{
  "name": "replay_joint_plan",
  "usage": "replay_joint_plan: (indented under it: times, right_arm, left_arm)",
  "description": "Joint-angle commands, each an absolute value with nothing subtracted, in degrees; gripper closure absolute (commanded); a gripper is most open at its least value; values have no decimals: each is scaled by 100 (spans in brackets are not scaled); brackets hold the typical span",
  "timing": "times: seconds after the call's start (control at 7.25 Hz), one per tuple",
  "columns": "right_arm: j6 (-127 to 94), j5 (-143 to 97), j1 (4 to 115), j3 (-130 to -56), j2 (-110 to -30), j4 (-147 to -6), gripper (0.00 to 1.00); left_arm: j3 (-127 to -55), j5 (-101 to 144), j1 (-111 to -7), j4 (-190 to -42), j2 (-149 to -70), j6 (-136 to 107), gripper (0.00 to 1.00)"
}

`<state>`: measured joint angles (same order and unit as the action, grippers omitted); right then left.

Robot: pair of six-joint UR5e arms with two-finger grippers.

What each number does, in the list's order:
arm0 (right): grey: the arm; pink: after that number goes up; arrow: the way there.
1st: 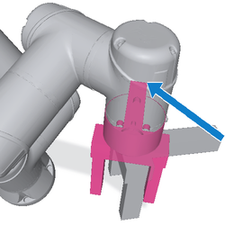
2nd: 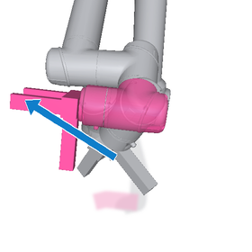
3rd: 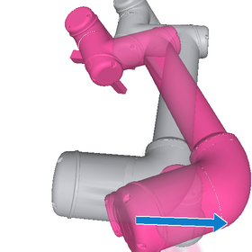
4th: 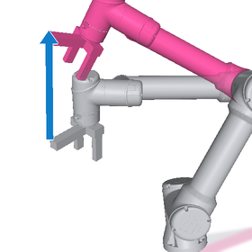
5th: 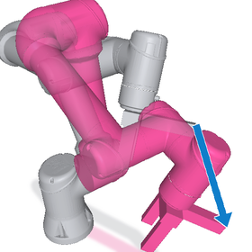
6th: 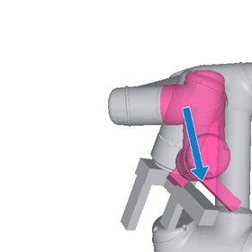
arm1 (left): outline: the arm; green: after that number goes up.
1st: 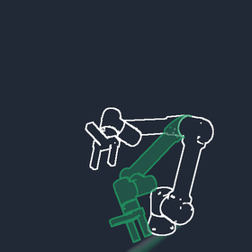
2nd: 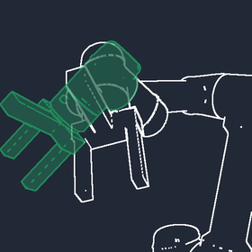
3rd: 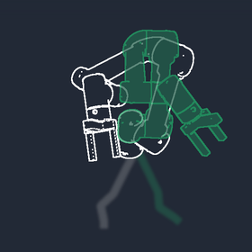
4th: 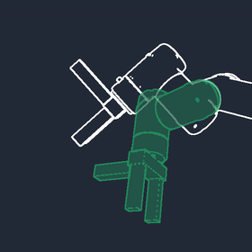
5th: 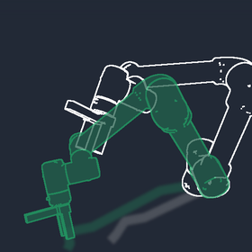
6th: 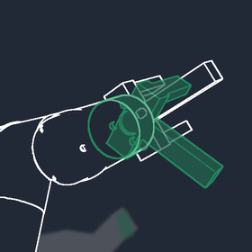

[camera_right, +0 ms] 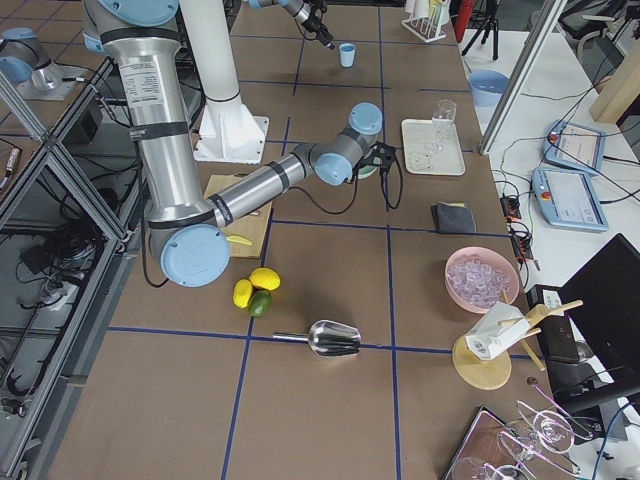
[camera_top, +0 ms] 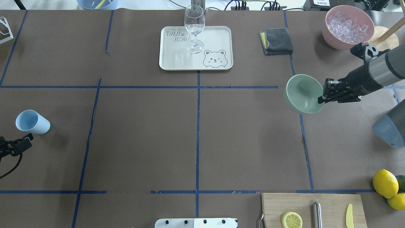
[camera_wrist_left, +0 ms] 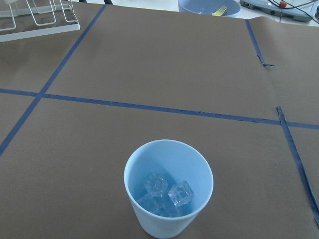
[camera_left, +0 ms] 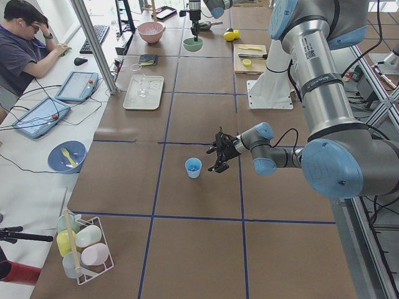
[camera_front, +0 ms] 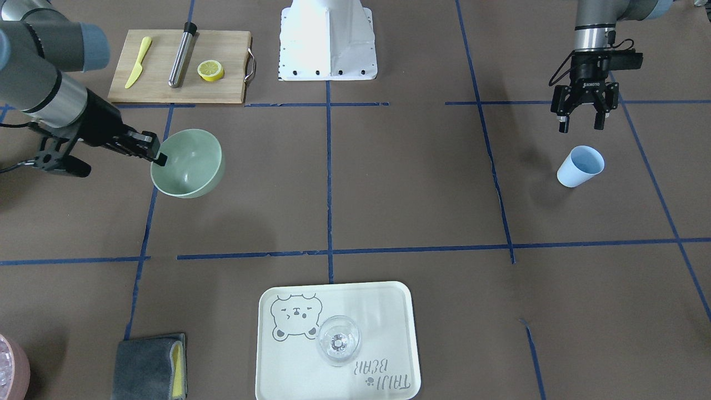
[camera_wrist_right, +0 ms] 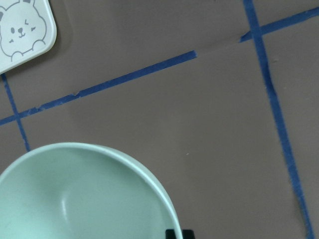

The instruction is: Pour ice into bowl

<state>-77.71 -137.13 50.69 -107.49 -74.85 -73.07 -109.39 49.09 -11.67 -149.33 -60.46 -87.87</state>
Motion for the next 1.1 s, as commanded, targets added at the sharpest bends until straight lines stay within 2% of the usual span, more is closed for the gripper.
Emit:
replay_joint_plan:
  times: [0.0,0.28,0.55,0.97]
  right_arm:
    - [-8558,-13379,4362,-10775,-6474,-8204,100]
    - [-8997,-12896,3756,-10723,-5769,-8770,100]
    - [-9237,-12666,3473,-10199,-5188,-8807,100]
    - [-9290,-12366,3261,-8381,-3660,-8789,100]
  left_arm:
    - [-10409,4292,-1011,-14924,-6414,-8911,1]
    - [-10127,4071,-984,-14924,-6634,-8912,1]
    - [-9722,3877,-984,-14924,-7021,-8912,1]
    - [-9598,3640,-993,-14924,-7128,-8903,2]
